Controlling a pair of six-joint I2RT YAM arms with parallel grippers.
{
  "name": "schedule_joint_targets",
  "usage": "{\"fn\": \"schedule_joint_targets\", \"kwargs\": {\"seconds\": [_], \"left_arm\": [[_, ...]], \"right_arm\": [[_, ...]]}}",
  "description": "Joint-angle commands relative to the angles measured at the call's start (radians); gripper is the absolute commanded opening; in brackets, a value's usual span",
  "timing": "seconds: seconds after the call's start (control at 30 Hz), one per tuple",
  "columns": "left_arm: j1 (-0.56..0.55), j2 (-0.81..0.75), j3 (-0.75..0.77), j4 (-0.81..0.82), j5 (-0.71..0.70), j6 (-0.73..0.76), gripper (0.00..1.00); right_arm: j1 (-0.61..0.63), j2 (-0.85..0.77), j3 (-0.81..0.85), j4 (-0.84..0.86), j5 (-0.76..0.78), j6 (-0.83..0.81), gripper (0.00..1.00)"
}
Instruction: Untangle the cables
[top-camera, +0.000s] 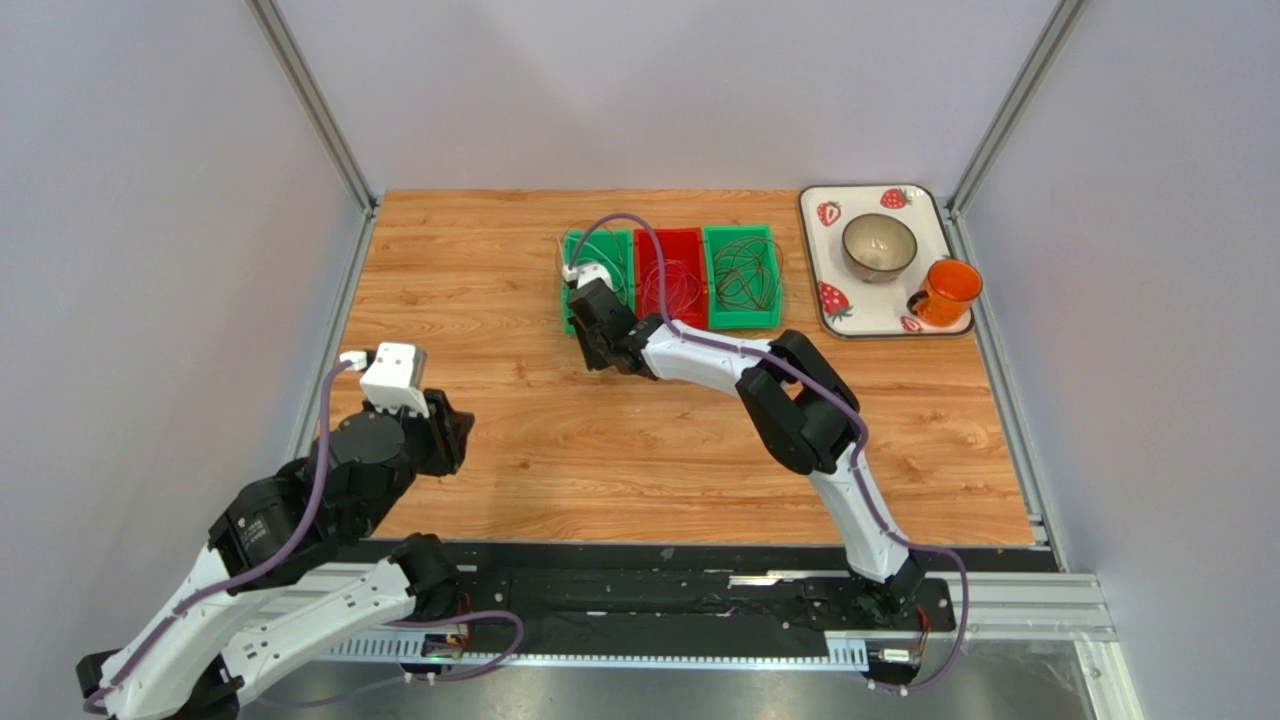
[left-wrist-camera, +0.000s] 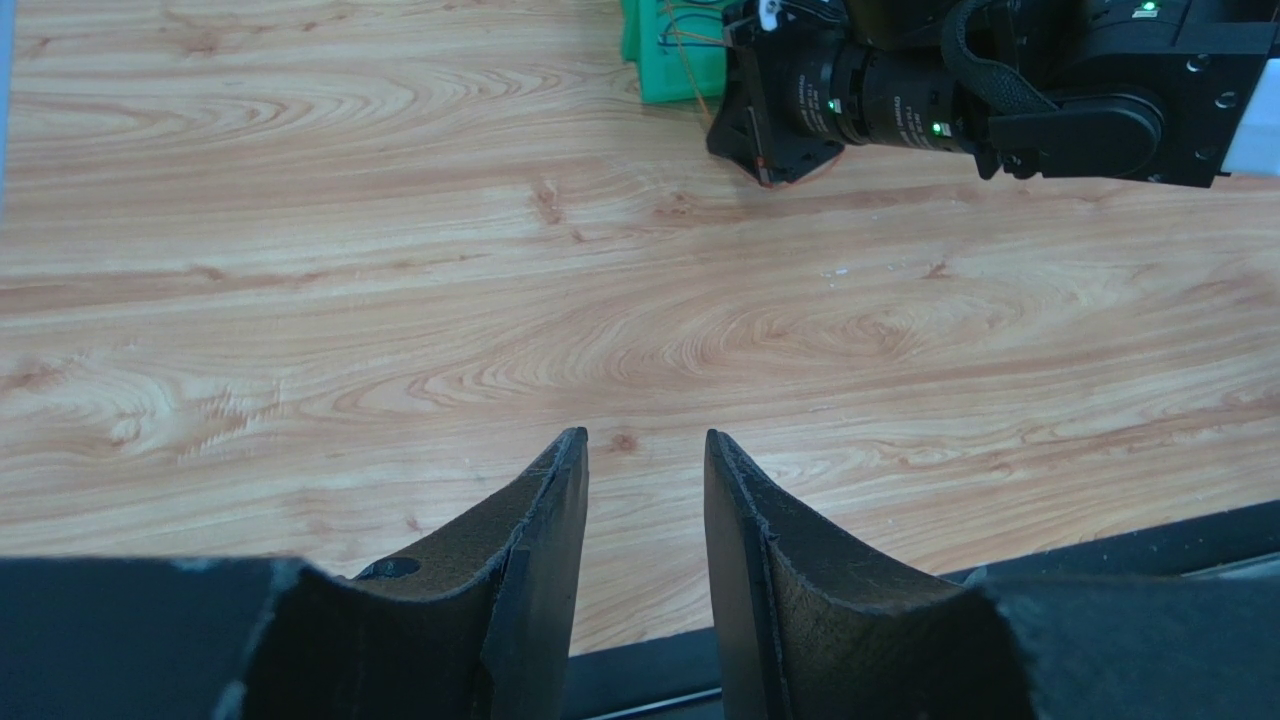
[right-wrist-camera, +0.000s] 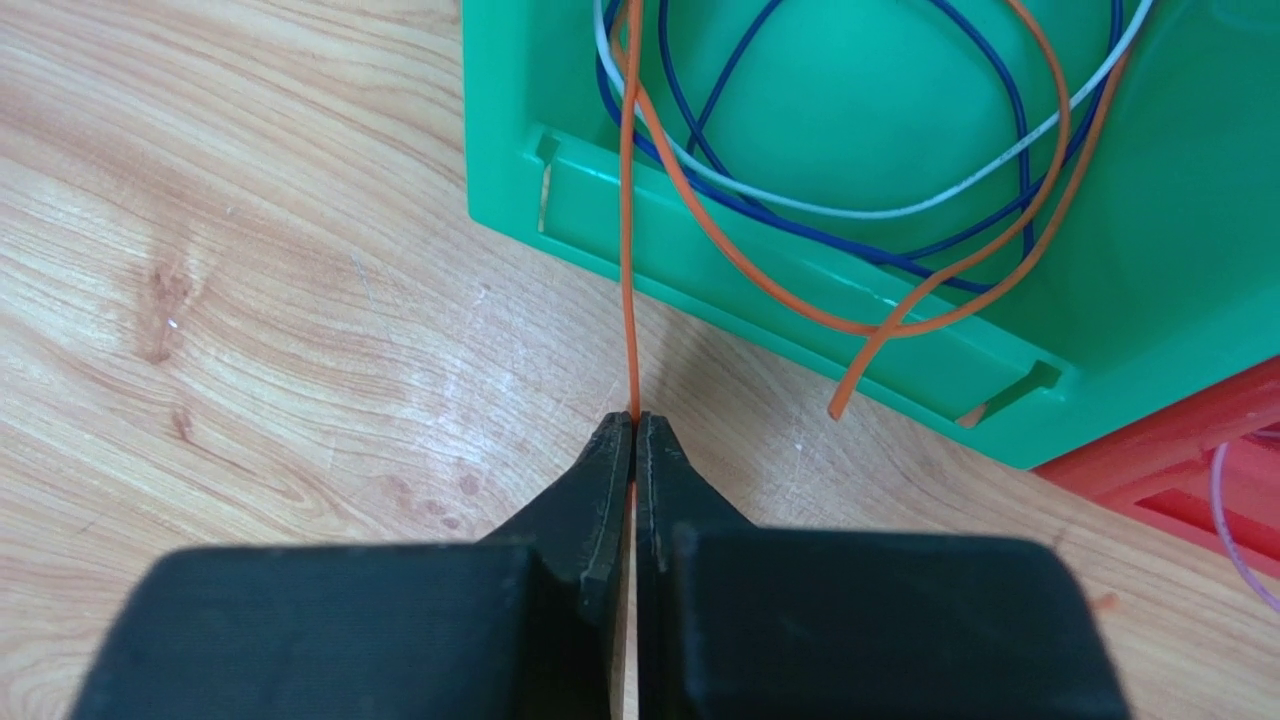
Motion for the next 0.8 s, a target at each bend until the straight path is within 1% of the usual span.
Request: {"fn": "schedule_joint_targets", "kwargs": {"seconds": [0.0,0.17,0.37,0.53,0.7,0.77], "left_arm": [[0.005,-0.007,0.002,0.025,0.005,0.02,0.43],[0.005,-0.012,0.002,0.028,0.002,0.02,0.43],[0.005,-0.012,0.002,0.028,0.002,0.02,0.43],[0.005,-0.015,0.002,0.026,0.002,0.019,0.43],[0.005,-0.021,0.002,0.026,0.001,0.02,0.43],[0.005,-0.021,0.002,0.026,0.002,0.019,0.43]], "right_arm": [[-0.003,-0.013,0.042,-0.011,-0.007,-0.004,0.0],[-0.001,-0.082,0.036,-0.036,-0.073,-0.018,0.0],[-0.003,-0.207,0.021,-0.024,-0.093,-0.053,0.0],[-0.01,-0.233,0.073,-0.002,-0.111,-0.095,0.0],[-0.042,-0.211,0.119,0.033,-0.215,-0.093,0.0],[-0.059,-0.207,0.12,0.082,-0.301,-0.103,0.0]]}}
